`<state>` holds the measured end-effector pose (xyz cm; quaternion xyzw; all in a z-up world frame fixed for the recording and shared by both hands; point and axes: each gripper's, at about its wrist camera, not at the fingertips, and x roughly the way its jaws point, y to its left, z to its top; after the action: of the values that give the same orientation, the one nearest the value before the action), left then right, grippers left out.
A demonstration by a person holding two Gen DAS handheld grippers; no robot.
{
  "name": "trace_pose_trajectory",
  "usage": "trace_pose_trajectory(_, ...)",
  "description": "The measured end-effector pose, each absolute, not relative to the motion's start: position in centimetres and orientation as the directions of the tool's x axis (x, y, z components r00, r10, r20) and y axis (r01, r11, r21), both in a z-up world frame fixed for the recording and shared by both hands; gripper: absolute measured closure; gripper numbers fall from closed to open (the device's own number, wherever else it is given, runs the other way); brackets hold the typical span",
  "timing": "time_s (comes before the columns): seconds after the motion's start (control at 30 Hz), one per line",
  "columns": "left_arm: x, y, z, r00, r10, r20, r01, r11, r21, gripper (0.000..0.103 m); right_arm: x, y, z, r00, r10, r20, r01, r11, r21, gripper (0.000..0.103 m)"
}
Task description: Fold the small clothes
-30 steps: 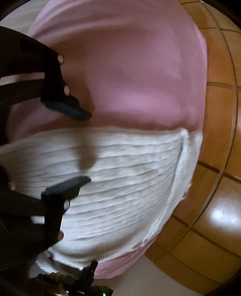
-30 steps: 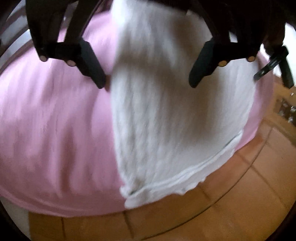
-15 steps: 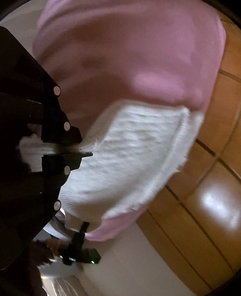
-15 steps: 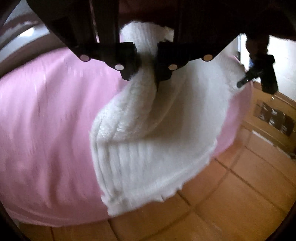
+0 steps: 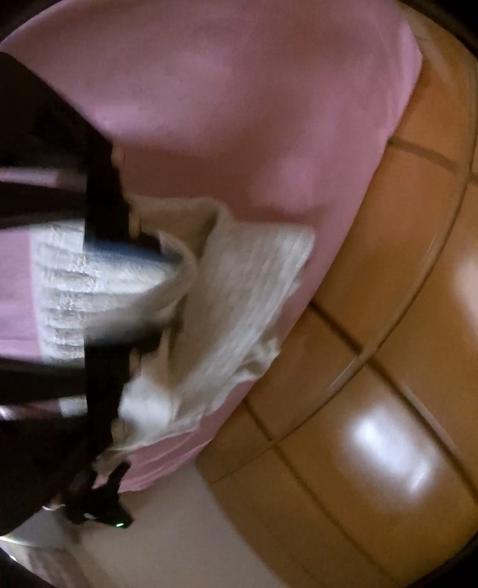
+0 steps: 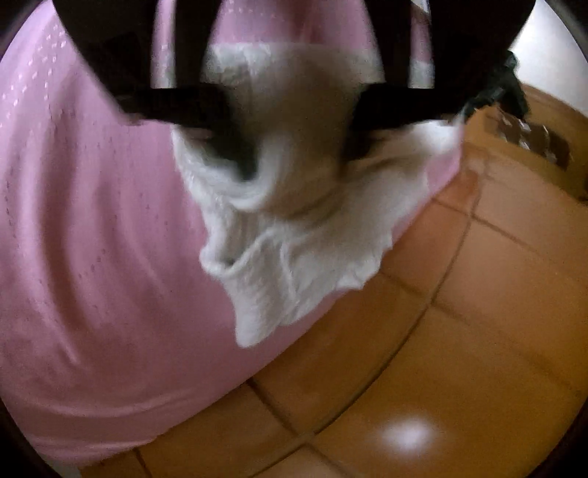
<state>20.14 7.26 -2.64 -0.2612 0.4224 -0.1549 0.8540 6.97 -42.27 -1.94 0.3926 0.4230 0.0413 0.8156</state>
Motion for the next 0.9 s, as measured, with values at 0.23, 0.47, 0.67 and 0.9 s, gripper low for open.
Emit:
trace_pose_trajectory(0.23,16.8,8.9,-5.9,0.561,-0.488,-0.669,0.091,0.839,-0.536,0.03,2.8,-42.1,-1.8,0.595,0.336,-0.73,0.212,0.811,0.546,0.014)
trace_pose_trajectory(0.47,14.1,6.8,-8.0,0.556,-0.476,-0.681,0.143,0.862,-0.486,0.03,4.4,-37.6,-3.6,0.549,0.227,-0.804,0.15,0.92,0.362,0.029)
trace_pose_trajectory(0.67,13.8,4.0,-7.5,0.501,-0.476,-0.722,0.252,0.879,-0.405,0.083,5.2,-36.2,-2.6,0.539,0.24,-0.808,0.131,0.923,0.362,0.081)
trace_pose_trajectory(0.9,10.5,5.7,-6.0,0.528,-0.52,-0.671,0.256,0.851,-0.459,0.091,1.4,-36.3,-0.6,0.55,0.326,-0.769,0.073,0.898,0.433,0.086)
